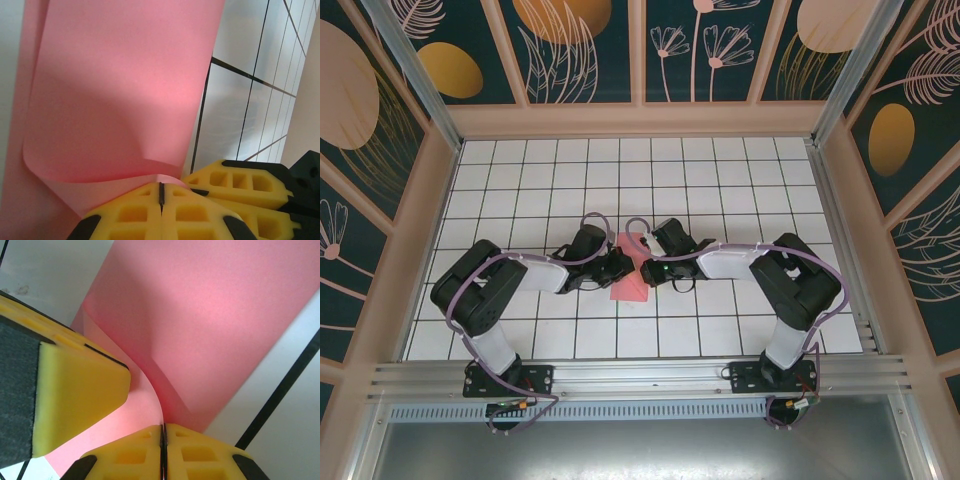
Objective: Fold a paper plane with a square sheet of paper (pick it up from the middle)
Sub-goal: Fold the triangle a second time at the center of the table.
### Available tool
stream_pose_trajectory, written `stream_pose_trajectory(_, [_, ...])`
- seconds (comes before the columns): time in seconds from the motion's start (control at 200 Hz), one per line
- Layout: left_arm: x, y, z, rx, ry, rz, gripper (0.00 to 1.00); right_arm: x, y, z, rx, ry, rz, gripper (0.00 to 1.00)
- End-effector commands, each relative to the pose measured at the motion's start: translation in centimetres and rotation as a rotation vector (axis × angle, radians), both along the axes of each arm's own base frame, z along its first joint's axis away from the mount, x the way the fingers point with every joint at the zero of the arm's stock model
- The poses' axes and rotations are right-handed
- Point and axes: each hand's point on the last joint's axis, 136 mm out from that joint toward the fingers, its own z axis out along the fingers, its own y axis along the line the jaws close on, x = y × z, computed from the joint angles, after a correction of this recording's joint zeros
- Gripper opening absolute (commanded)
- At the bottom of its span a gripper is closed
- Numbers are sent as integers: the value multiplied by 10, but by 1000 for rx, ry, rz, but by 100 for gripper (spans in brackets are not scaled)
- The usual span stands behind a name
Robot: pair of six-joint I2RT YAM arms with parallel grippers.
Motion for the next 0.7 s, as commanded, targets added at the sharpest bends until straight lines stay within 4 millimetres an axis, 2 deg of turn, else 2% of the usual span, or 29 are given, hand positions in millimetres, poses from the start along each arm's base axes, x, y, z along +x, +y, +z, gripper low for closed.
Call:
stream_pose_trajectory(0.0, [1,0,-1,-10,-18,-1,0,-5,-9,-8,-23,31,-16,12])
stream_pose_trajectory(0.295, [-1,4,-7,10,-3,9,0,-5,-9,-8,-26,30,-16,12])
stream_pose_trajectory(0.48, [-7,11,-22,47,26,14,0,-4,-8,-7,-24,27,-19,12])
stream_pose_trajectory(0.696, [-14,17,-34,76,50,12,0,2,-2,4,-3,12,-22,14])
